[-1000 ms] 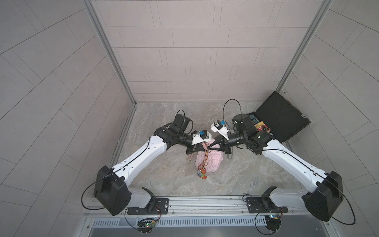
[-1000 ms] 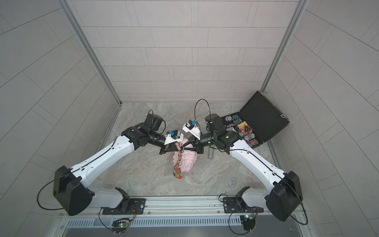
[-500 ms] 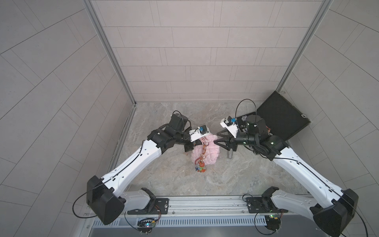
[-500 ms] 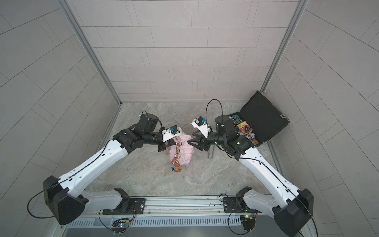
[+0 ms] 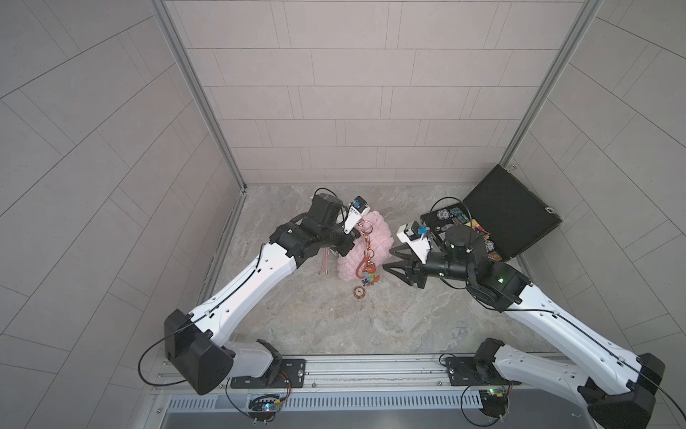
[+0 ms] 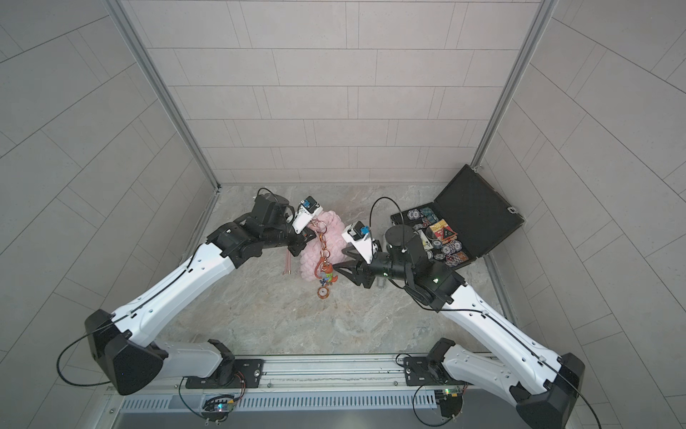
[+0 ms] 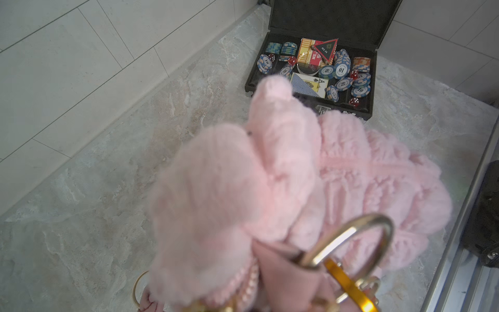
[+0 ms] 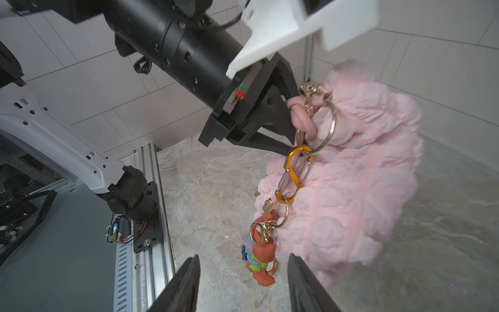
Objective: Remove the decoration from the bag
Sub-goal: Remove the decoration item from the bag.
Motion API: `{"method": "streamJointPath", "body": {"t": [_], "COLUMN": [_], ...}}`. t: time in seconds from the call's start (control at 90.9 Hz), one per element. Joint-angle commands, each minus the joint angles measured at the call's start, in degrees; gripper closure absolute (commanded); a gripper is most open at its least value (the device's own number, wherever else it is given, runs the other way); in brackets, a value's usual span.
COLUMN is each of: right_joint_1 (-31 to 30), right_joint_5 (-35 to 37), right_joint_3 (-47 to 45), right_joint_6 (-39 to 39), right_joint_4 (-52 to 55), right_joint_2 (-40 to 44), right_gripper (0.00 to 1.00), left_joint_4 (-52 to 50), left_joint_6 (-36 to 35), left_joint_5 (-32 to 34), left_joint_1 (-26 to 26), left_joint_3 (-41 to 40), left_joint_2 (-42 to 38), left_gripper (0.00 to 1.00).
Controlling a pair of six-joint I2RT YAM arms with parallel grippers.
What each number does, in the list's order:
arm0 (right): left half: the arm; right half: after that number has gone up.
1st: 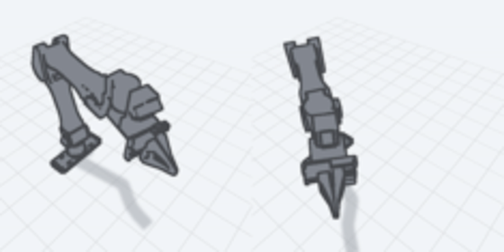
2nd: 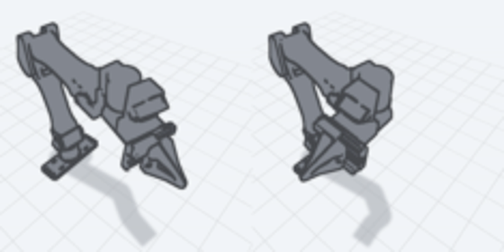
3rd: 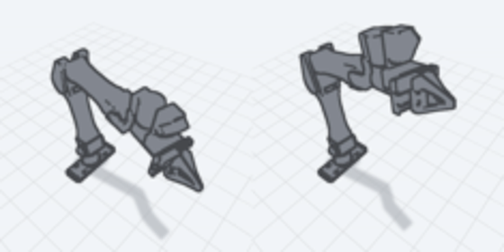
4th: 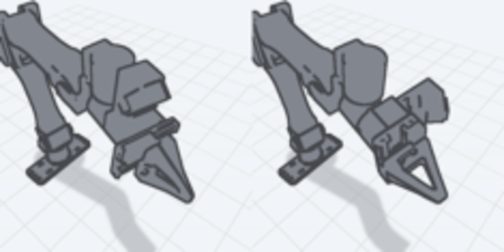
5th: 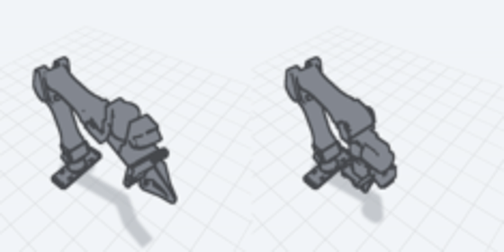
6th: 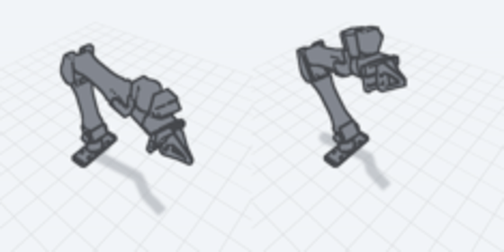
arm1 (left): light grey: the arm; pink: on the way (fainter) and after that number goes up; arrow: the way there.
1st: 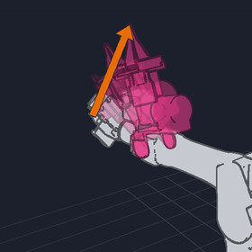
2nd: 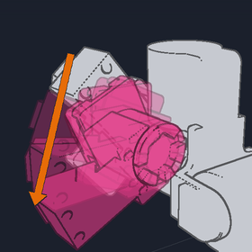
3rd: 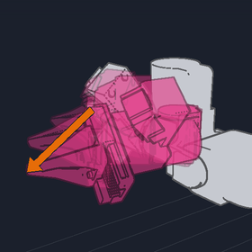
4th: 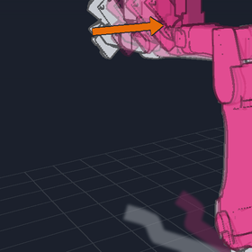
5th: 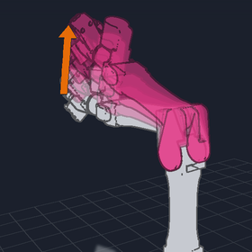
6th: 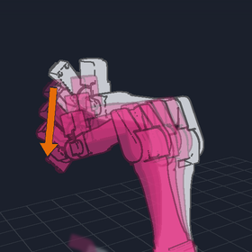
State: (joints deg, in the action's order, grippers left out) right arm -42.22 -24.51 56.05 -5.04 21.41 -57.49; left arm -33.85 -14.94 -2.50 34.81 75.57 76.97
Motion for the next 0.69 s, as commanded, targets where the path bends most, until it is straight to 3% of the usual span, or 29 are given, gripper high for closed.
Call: {"method": "streamJointPath", "body": {"t": [0.0, 0.209, 0.506, 0.682], "right_joint_1": [-0.33, 0.39, 4.41, 5.13], "right_joint_5": [3.07, 3.28, 0.97, -5.34], "right_joint_3": [-0.44, -0.01, -1.37, -0.99], "right_joint_6": [-1.51, -2.53, -6.01, -6.64], "right_joint_4": [-6.68, -14.18, -18.83, -19.68], "right_joint_2": [-2.41, -8.64, -10.20, -11.36], "right_gripper": [0.48, 0.50, 0.52, 0.60], "left_joint_4": [4.57, 6.20, 9.63, 10.27], "left_joint_6": [4.03, 3.19, -0.41, -0.13], "left_joint_5": [-2.27, -6.05, -10.54, -10.20], "left_joint_1": [0.33, 0.78, 0.92, 0.96], "left_joint_3": [-1.02, -2.64, -6.03, -6.00], "left_joint_2": [-1.68, -3.00, -5.55, -5.09], "left_gripper": [1.00, 1.00, 1.00, 1.00]}}
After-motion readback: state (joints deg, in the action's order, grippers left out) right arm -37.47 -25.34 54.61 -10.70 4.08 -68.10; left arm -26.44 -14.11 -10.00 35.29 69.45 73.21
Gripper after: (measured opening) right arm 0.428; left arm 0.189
